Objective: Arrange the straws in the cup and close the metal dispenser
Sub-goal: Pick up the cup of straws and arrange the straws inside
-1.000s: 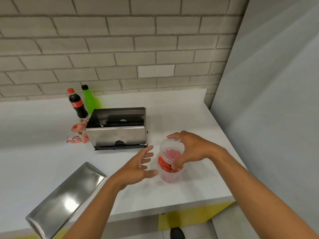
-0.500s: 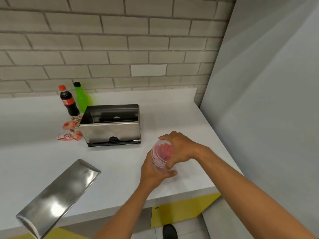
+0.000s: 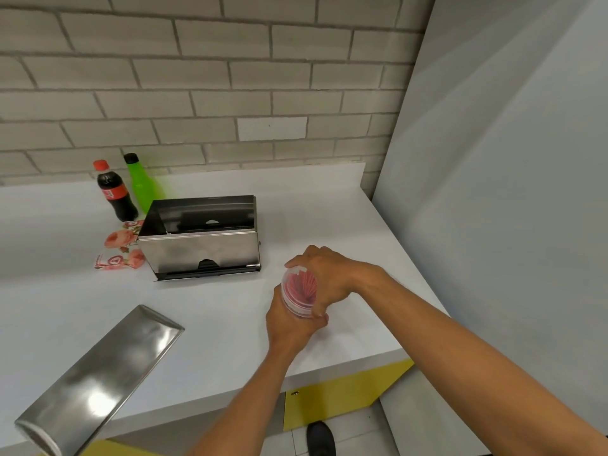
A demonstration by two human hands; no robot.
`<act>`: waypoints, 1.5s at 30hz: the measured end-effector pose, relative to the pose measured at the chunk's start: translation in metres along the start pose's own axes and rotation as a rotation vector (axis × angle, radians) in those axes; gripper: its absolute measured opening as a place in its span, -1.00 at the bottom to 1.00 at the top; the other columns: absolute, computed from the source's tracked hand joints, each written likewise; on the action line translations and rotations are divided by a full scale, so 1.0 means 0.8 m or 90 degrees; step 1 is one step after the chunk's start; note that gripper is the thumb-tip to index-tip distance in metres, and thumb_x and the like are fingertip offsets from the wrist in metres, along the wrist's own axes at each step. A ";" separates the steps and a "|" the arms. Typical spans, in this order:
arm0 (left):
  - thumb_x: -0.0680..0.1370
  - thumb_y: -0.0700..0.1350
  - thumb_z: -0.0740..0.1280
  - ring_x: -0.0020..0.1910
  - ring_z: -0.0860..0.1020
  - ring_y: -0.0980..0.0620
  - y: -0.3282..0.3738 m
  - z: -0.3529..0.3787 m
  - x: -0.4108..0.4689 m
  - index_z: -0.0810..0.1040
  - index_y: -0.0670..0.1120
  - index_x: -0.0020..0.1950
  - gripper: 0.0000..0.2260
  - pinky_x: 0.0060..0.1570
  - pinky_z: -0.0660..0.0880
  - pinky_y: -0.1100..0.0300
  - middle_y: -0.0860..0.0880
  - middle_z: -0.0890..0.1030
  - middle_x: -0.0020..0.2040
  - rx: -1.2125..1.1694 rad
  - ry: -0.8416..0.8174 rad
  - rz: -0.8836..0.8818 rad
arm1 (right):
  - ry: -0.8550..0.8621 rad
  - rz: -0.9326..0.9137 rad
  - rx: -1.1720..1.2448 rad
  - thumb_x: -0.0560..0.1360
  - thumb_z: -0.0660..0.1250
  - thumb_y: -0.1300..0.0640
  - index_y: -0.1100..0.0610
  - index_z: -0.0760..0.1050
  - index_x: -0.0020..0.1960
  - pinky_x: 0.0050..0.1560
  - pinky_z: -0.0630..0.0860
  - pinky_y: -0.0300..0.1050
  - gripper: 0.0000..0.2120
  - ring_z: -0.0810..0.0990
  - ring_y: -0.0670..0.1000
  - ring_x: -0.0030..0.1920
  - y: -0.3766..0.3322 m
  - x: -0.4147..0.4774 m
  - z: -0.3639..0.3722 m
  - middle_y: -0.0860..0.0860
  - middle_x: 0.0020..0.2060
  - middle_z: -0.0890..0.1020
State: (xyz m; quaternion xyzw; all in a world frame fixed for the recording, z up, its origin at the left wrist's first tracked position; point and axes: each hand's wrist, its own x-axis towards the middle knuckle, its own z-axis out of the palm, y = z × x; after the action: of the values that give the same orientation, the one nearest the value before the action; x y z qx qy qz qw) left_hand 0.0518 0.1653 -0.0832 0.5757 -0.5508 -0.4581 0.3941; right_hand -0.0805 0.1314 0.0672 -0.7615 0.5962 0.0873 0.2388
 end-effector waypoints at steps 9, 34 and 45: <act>0.05 0.12 0.72 0.03 0.62 0.24 -0.009 0.001 0.006 0.39 0.32 0.24 -0.15 -0.12 0.56 0.41 0.24 0.60 0.10 -0.016 -0.024 0.021 | 0.010 -0.034 0.020 0.26 0.70 -0.04 -0.19 0.21 0.64 0.38 0.51 0.08 0.08 0.28 0.09 0.50 0.010 0.010 0.012 -0.01 0.48 0.34; 0.24 0.27 0.56 0.02 0.64 0.17 -0.019 0.016 0.016 0.49 0.21 0.22 -0.40 -0.01 0.62 0.24 0.18 0.64 0.04 0.002 -0.002 0.038 | 0.379 0.052 0.060 0.46 0.27 -0.41 -0.13 0.41 0.50 0.31 0.49 0.02 -0.31 0.40 0.12 0.30 -0.011 0.019 0.109 0.04 0.38 0.46; 0.20 0.10 0.71 0.15 0.66 0.14 -0.028 0.001 0.024 0.52 0.03 0.37 -0.22 0.02 0.63 0.31 0.10 0.67 0.16 -0.087 -0.071 0.082 | 0.226 -0.281 -0.102 0.52 0.34 -0.36 -0.17 0.33 0.55 0.31 0.40 -0.14 -0.34 0.35 0.05 0.40 0.044 0.031 0.075 -0.01 0.45 0.41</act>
State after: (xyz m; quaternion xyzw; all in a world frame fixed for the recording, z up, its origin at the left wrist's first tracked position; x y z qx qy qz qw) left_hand 0.0562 0.1481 -0.1065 0.4843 -0.5752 -0.4998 0.4299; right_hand -0.0981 0.1319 -0.0042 -0.8926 0.4398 -0.0545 0.0834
